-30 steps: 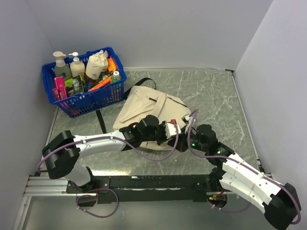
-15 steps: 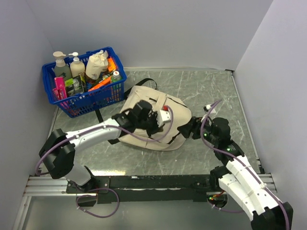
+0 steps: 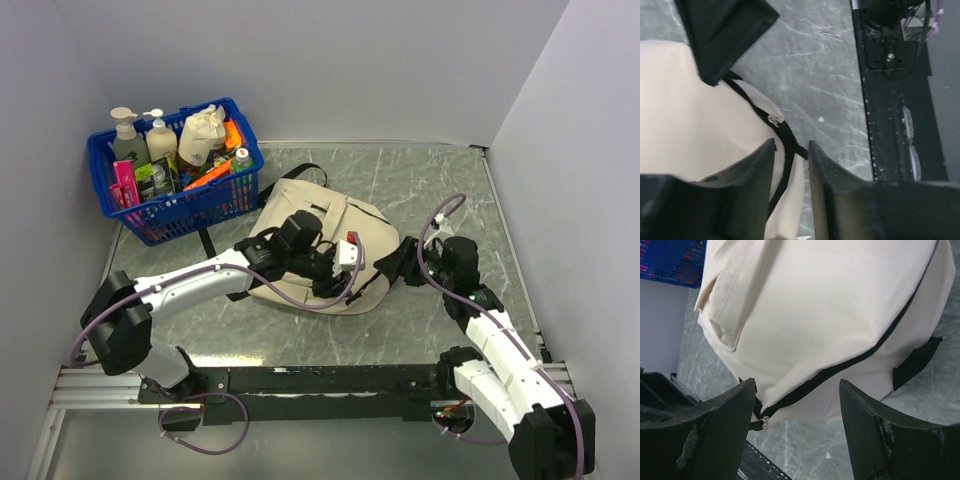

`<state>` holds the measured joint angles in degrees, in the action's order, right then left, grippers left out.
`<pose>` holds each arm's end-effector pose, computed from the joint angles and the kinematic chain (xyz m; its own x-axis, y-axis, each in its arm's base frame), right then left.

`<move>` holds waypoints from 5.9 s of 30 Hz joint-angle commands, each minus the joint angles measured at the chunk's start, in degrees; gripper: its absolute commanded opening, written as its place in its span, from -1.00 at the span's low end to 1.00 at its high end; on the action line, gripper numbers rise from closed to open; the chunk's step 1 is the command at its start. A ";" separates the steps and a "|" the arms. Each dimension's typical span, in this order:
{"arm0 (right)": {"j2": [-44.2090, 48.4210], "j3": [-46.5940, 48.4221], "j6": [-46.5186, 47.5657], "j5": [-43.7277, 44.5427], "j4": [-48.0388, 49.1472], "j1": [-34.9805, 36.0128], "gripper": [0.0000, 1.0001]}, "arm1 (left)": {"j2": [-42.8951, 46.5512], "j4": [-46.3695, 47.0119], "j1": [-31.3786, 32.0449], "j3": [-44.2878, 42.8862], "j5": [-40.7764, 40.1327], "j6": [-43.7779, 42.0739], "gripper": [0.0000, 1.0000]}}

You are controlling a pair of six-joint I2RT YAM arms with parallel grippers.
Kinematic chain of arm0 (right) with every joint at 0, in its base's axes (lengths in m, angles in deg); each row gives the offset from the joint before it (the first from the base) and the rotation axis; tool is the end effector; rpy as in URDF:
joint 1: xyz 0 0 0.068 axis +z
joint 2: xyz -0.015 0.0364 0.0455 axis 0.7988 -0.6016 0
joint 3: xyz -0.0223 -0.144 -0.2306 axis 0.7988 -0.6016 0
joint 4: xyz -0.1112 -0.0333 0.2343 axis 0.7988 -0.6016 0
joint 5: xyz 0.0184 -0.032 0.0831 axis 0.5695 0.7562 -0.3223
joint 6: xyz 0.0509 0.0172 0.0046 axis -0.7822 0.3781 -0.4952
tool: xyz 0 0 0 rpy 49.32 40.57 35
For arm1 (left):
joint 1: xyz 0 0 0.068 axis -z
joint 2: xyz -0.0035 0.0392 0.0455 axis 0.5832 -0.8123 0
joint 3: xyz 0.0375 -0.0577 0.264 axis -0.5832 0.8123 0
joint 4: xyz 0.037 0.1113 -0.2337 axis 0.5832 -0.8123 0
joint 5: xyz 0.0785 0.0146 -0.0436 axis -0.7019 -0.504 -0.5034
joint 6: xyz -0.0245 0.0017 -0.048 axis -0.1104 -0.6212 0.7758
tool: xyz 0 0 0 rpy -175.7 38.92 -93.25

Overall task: Pack the student bag
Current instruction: Zip the student bag at the center of the board.

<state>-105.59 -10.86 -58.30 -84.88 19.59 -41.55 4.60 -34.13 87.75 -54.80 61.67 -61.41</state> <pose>0.1726 0.0511 0.2327 -0.6608 0.3449 -0.6666 -0.2639 0.7247 0.6365 0.1866 -0.2730 0.2808 -0.0240 0.4622 -0.8864 0.9986 -0.0302 -0.0427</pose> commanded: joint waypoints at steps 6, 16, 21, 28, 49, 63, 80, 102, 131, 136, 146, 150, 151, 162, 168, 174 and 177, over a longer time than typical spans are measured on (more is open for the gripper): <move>-4.07 -0.40 -1.69 -4.17 7.03 -2.41 0.40 | -2.48 -2.34 0.04 -1.00 6.11 0.65 0.62; -5.74 0.04 -1.61 -5.67 11.42 -2.50 0.23 | -4.50 2.32 0.13 1.72 3.12 6.19 0.49; -5.65 -0.31 -1.43 -6.02 11.60 -2.50 0.12 | -5.91 1.44 1.27 1.81 0.58 4.97 0.19; -5.04 -0.93 -0.90 -7.07 11.86 -2.41 -0.01 | -6.35 3.90 1.54 2.08 -2.77 6.63 -0.44; -6.27 -0.23 2.26 -3.04 9.66 -2.50 -0.70 | -3.10 3.39 1.54 0.85 -4.79 6.90 -0.98; -8.47 3.29 1.91 3.82 10.72 -2.50 -1.00 | 5.60 -0.93 1.54 8.22 -5.23 1.27 -0.98; 7.85 -6.27 10.08 13.92 15.02 14.36 -0.52 | 8.86 9.25 1.45 11.84 -11.27 4.61 -0.98; 20.62 -11.91 17.71 24.32 11.15 29.67 0.10 | -1.78 13.66 1.80 1.11 -14.46 5.58 -0.98; -5.56 -0.84 39.96 31.16 21.97 39.51 0.03 | 5.52 8.12 1.71 4.18 -12.17 -2.60 -0.96; -8.73 0.30 40.67 32.30 22.50 39.69 -0.48 | 6.74 7.68 1.63 5.15 -12.08 -1.98 -0.95; -8.20 0.22 39.00 32.57 20.48 40.39 -1.00 | 7.54 10.14 1.02 5.24 -15.16 2.41 0.73; -7.85 -0.05 36.72 31.95 19.42 40.39 -1.00 | 7.89 6.99 -1.01 5.67 -10.43 3.47 0.75; -7.68 -0.22 35.84 31.52 19.24 40.39 -1.00 | 8.24 6.63 -1.01 6.29 -9.72 3.21 0.72; -3.90 -2.25 29.07 28.26 18.19 40.39 -1.00 | 8.85 15.06 2.06 16.22 -5.84 1.97 0.12; -3.45 -2.07 27.49 26.59 17.84 40.31 -1.00 | 8.07 27.71 5.23 19.12 -17.08 5.40 0.07; -3.72 -2.25 27.31 26.59 18.19 40.30 -1.00 | 6.49 30.71 6.81 18.51 -20.26 7.69 0.02; -3.81 -2.16 27.22 26.59 17.84 40.30 -1.00 | 5.96 30.53 7.69 18.77 -20.69 8.13 -0.02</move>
<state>-110.12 -13.25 -29.43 -55.26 34.69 -1.84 11.66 -10.39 94.31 -35.69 43.96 -54.99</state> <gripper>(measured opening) 0.020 0.499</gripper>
